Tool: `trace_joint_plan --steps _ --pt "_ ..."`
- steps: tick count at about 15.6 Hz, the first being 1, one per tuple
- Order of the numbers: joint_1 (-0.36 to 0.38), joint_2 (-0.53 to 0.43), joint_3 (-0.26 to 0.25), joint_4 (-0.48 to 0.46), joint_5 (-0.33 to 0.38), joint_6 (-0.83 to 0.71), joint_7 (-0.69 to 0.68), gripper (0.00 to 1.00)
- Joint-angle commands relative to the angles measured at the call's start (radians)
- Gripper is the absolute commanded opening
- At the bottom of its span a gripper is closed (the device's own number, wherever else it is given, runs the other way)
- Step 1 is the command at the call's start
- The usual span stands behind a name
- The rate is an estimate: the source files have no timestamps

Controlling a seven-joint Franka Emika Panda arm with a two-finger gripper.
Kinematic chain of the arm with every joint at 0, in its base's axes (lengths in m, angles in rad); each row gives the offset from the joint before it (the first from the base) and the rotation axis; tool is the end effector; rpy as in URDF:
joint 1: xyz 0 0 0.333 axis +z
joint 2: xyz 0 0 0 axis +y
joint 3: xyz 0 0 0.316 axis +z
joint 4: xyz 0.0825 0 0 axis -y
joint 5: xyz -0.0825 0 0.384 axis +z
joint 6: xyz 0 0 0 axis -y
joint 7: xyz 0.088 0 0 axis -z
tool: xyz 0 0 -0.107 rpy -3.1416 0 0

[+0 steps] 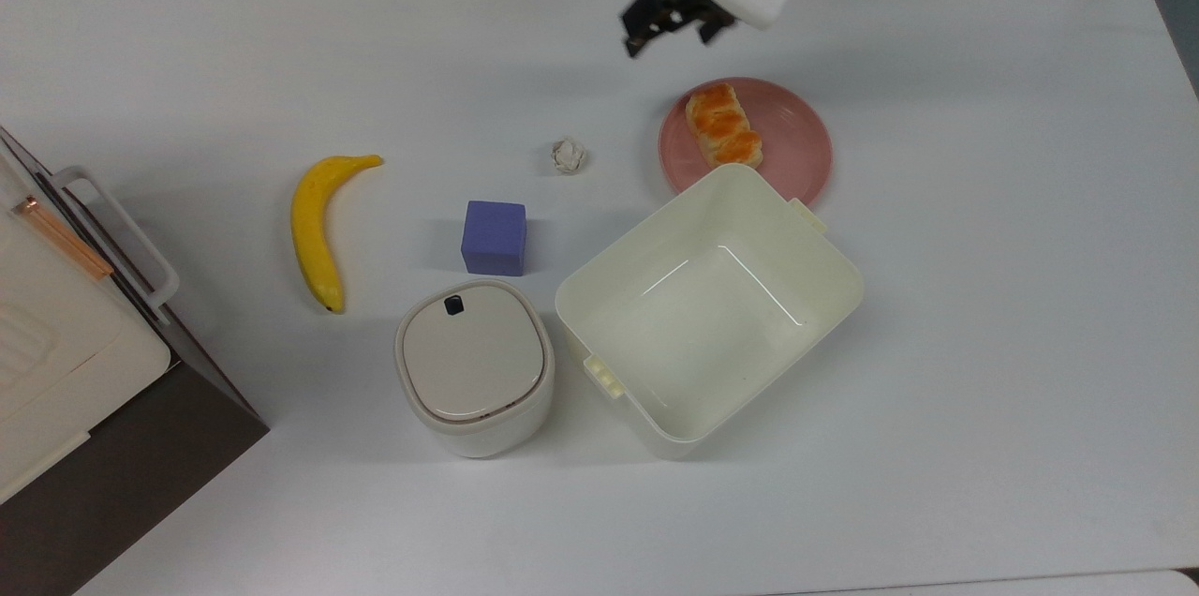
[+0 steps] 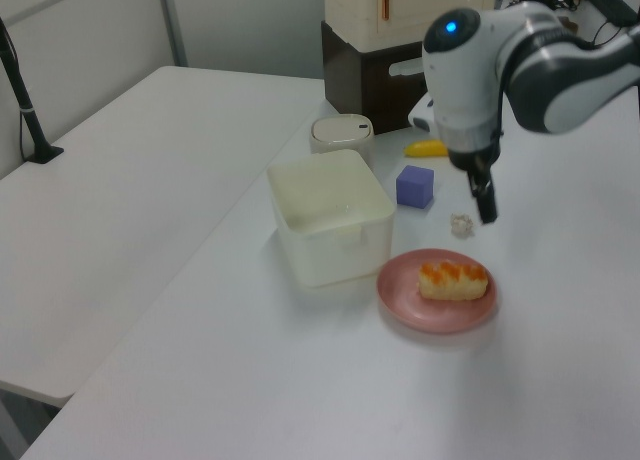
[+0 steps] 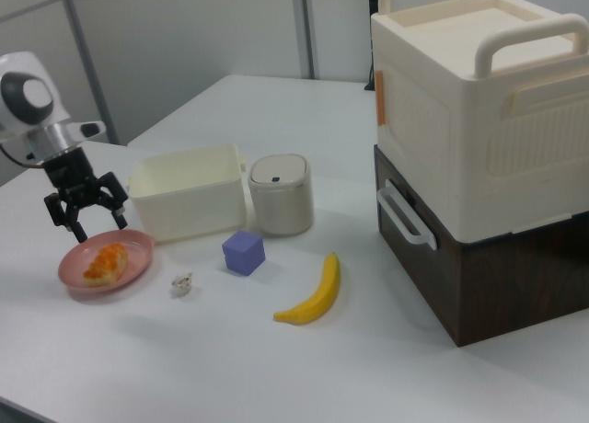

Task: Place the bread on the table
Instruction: 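Move the gripper over the bread roll on the pink plate, then lower the gripper and close it on the bread roll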

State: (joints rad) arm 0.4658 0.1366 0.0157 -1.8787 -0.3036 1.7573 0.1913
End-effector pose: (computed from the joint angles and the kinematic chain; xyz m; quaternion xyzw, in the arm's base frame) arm 0.5145 0.2386 0.4219 0.9633 0.1883 -0.0729 0.1767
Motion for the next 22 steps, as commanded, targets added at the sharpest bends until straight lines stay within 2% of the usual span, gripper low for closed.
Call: trace_joint_plan --steps 1,4,7,15,19,20,22 --pt "0.026 -0.002 0.020 -0.065 -0.003 0.183 0.174 1.00" --pt "0.037 0.023 0.047 -0.065 0.052 0.260 0.217 1.00" --pt "0.037 0.046 0.076 -0.066 0.052 0.291 0.255 1.00" --pt "-0.029 0.129 0.073 -0.057 0.037 0.306 0.208 1.00" --pt "-0.030 0.156 0.073 -0.060 0.020 0.306 0.206 1.00" --pt "-0.030 0.165 0.073 -0.059 0.018 0.306 0.206 0.98" --pt "-0.032 0.170 0.073 -0.059 0.008 0.306 0.209 0.77"
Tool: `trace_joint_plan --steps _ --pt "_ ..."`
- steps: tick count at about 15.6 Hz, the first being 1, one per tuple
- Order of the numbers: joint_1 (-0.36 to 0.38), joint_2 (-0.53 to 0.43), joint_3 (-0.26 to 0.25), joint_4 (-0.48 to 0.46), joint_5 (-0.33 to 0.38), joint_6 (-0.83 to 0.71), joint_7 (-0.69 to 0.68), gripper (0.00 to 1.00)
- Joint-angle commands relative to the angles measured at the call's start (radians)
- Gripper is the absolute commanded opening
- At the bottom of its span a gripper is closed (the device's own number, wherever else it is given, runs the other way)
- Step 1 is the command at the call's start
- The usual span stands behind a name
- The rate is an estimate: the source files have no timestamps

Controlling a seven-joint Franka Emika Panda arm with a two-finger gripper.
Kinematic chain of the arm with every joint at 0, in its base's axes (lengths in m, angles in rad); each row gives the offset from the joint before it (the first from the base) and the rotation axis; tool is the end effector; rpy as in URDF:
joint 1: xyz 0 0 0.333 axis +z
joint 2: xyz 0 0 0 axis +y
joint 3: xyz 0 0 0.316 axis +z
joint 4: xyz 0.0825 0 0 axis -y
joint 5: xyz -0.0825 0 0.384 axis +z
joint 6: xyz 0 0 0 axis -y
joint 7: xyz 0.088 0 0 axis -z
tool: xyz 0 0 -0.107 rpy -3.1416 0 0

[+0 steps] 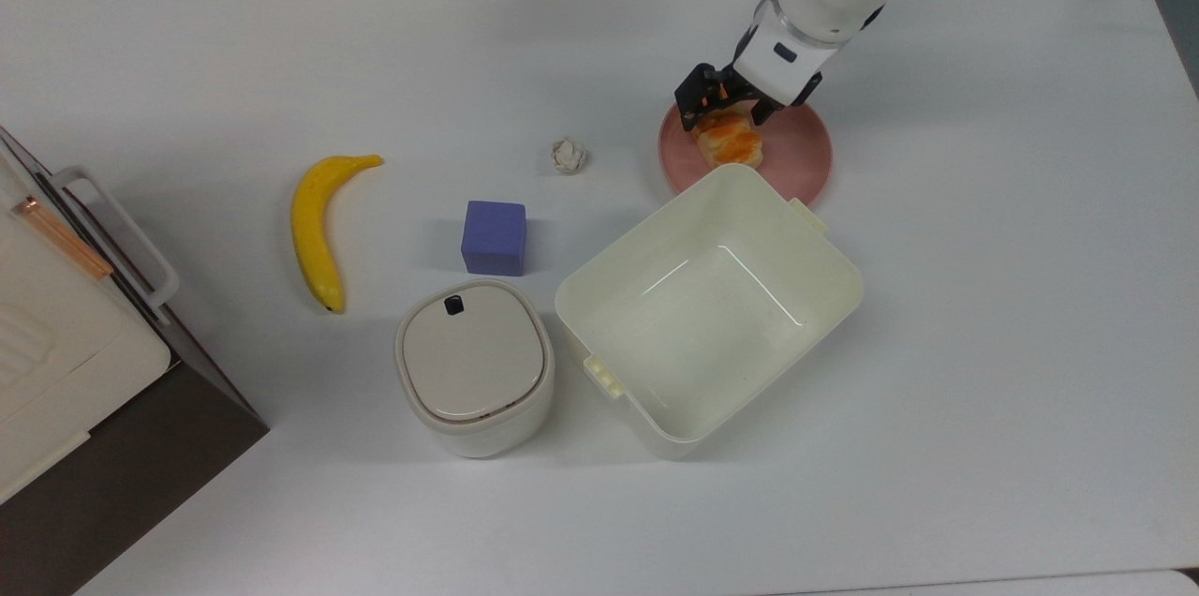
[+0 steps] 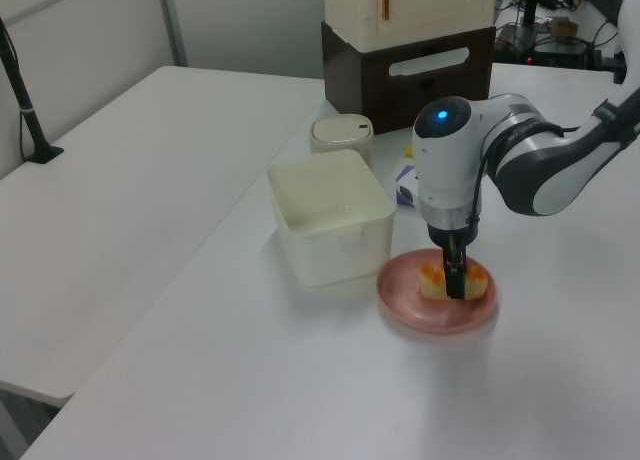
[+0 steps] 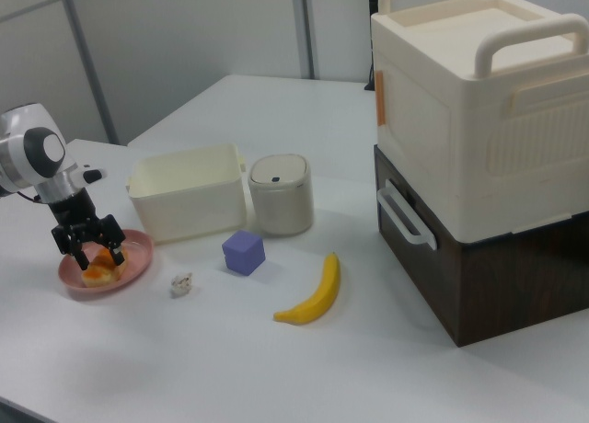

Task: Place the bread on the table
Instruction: 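Lower the gripper and close it on the bread roll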

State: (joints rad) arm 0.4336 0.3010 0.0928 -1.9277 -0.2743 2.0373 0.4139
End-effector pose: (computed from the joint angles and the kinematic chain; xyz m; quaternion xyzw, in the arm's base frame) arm 0.5223 0.2835 0.3210 0.9822 0.1275 -0.0369 0.1332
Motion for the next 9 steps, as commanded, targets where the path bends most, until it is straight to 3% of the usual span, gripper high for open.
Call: trace_joint_plan --steps 1,3,4,5,7,9 --pt "-0.006 0.006 -0.004 -0.008 -0.025 0.023 -0.004 0.47" --pt "-0.007 0.004 -0.004 -0.008 -0.031 0.023 0.023 0.14" --pt "-0.007 0.004 -0.004 -0.007 -0.043 0.023 0.023 0.05" --pt "-0.009 0.004 -0.004 -0.007 -0.052 0.023 0.020 0.00" --pt "-0.010 0.000 -0.004 0.009 -0.054 0.009 -0.038 0.00" --pt "-0.033 -0.014 -0.002 0.024 -0.037 -0.052 -0.218 0.00"
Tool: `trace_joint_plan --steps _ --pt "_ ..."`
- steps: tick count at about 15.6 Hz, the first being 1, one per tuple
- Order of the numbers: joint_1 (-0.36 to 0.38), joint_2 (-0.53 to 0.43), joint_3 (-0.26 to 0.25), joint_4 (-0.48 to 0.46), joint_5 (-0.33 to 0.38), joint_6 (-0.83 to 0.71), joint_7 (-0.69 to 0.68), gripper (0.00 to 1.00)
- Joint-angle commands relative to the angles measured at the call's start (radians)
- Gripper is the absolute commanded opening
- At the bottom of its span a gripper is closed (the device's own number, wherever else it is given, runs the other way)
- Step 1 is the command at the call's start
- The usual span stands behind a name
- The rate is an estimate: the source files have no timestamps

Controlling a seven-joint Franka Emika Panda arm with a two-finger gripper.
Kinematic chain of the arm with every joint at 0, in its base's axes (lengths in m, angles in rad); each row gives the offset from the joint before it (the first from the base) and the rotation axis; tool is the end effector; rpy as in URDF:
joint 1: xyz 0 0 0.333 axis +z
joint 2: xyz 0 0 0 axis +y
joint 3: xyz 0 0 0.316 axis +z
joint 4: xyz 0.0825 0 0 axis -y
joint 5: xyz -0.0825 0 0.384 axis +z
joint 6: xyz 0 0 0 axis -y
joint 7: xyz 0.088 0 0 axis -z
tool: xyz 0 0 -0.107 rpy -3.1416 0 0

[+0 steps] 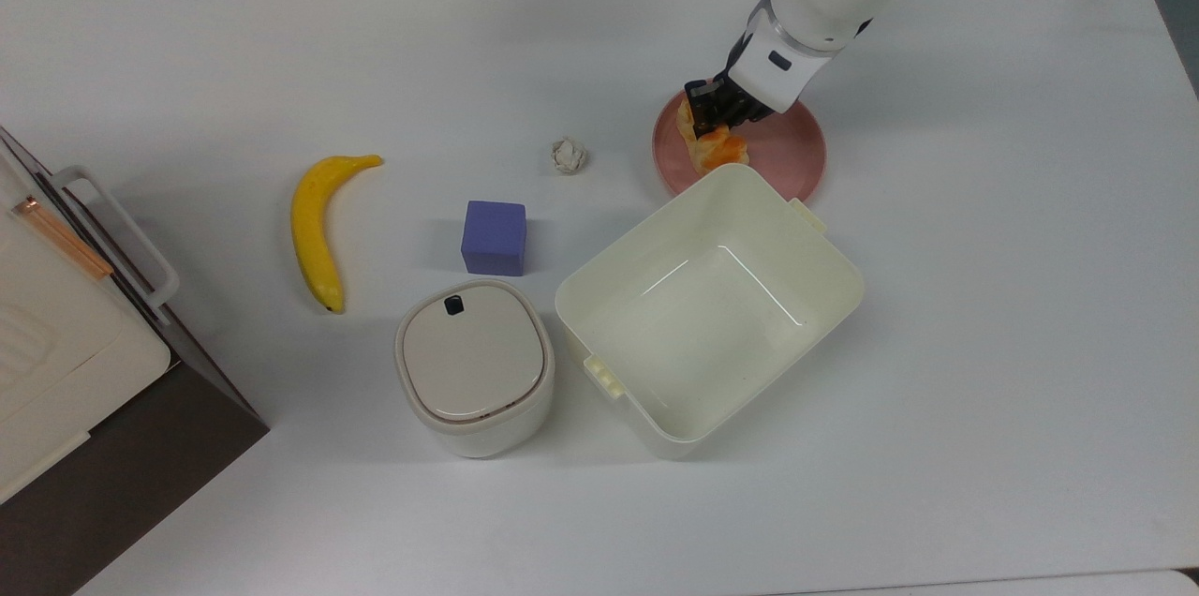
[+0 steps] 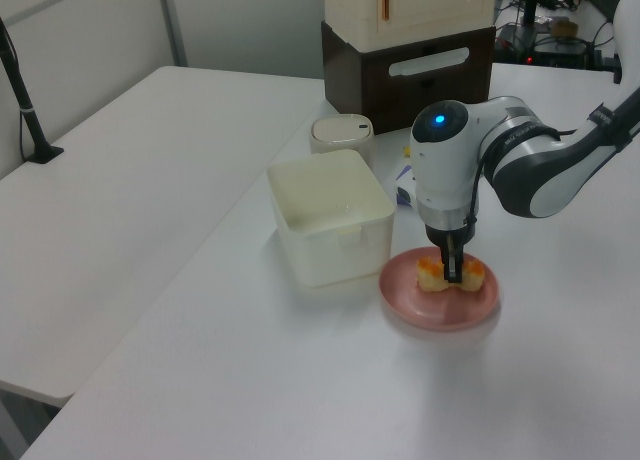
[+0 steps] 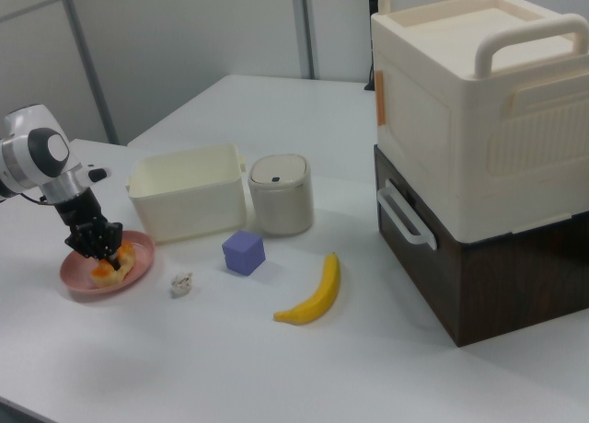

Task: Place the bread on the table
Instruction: 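Lower the gripper and close it on the bread roll, then lift the bread roll off the plate and carry it toward the banana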

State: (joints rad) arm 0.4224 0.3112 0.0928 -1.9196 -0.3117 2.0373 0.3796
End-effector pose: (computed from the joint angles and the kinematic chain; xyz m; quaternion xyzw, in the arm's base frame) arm 0.5287 0.2771 0.3188 0.9775 0.1485 -0.0340 0.1462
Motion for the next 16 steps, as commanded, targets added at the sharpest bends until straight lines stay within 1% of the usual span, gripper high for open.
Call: trace_joint_plan --steps 1,5,7,12,16 --pt "-0.030 -0.032 -0.002 0.037 0.002 -0.093 -0.245 0.00" --pt "-0.057 -0.070 -0.004 0.051 0.003 -0.273 -0.589 0.00" --pt "-0.073 -0.087 -0.005 0.051 0.000 -0.320 -0.690 0.00" --pt "-0.174 -0.126 -0.011 0.050 -0.015 -0.408 -0.888 0.00" --pt "-0.307 -0.145 -0.013 0.047 -0.059 -0.427 -0.985 0.00"
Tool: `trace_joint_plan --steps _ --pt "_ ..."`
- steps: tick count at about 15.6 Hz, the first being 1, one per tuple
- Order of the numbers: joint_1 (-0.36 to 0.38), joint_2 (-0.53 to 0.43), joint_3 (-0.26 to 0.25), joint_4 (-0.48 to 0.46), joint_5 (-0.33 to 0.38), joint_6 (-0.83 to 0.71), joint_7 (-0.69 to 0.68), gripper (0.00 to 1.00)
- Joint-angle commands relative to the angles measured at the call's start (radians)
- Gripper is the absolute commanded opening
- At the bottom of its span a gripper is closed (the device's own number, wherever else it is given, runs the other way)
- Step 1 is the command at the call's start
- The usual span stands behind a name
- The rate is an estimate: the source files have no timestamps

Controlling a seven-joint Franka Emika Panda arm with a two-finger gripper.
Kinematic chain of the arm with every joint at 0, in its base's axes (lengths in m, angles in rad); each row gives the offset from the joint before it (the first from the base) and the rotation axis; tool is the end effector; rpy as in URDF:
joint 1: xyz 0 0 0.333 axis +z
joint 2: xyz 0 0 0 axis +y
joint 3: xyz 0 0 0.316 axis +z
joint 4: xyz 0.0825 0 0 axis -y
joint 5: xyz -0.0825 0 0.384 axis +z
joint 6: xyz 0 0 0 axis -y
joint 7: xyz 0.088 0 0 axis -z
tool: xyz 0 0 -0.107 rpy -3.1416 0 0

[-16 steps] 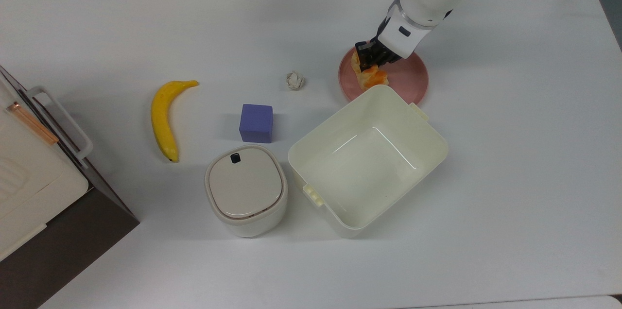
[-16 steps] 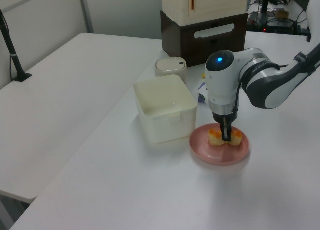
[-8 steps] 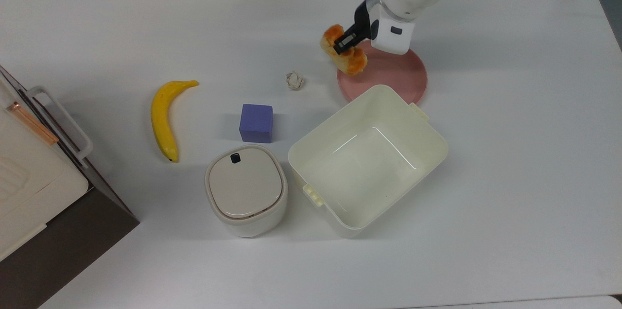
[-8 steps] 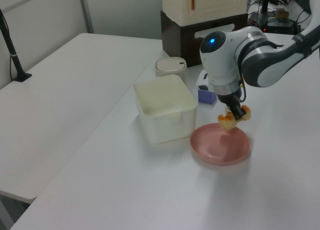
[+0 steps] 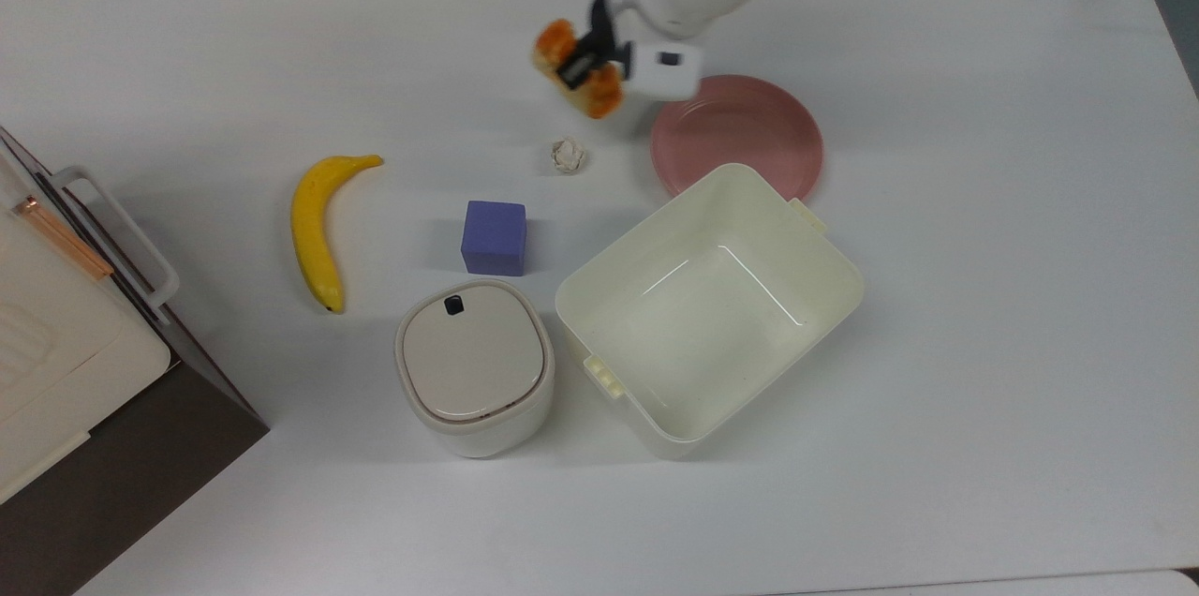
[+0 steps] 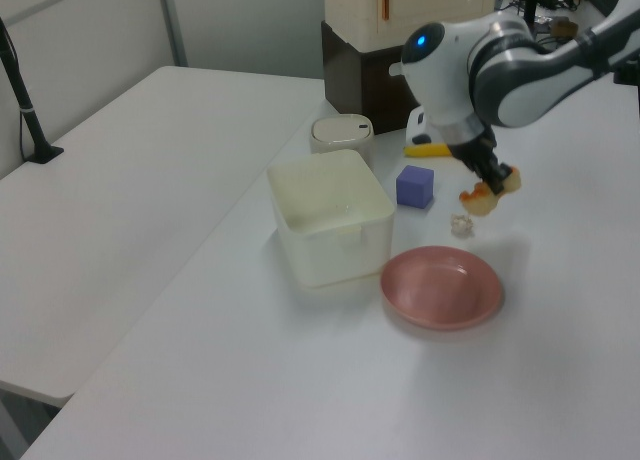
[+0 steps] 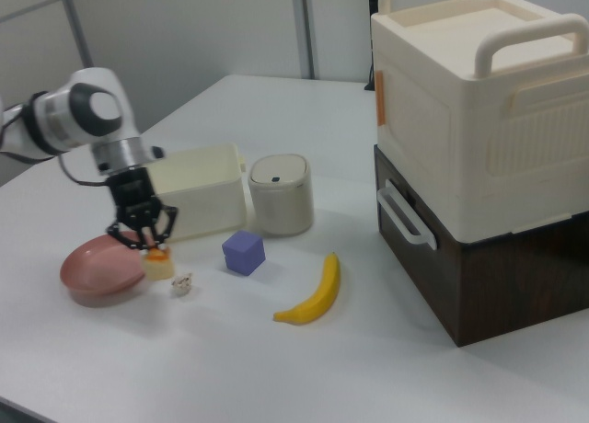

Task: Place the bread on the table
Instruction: 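Lift the bread roll off the plate and carry it toward the banana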

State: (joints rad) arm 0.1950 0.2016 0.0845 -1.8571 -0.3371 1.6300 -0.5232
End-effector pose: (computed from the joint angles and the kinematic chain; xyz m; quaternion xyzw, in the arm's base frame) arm 0.5482 0.1204 0.3899 0.8700 0.4194 -0.2262 0.1267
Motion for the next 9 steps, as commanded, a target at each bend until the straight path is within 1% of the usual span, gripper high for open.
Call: trace_joint_plan --steps 1,3,5,9 --pt "-0.110 -0.034 -0.003 -0.016 -0.052 -0.018 -0.096 0.00" --pt "-0.155 -0.031 -0.005 -0.030 -0.104 -0.016 -0.103 0.00" --pt "-0.181 -0.025 -0.006 -0.063 -0.163 -0.007 -0.107 0.00" --pt "-0.209 -0.004 -0.006 -0.062 -0.197 -0.006 -0.115 0.02"
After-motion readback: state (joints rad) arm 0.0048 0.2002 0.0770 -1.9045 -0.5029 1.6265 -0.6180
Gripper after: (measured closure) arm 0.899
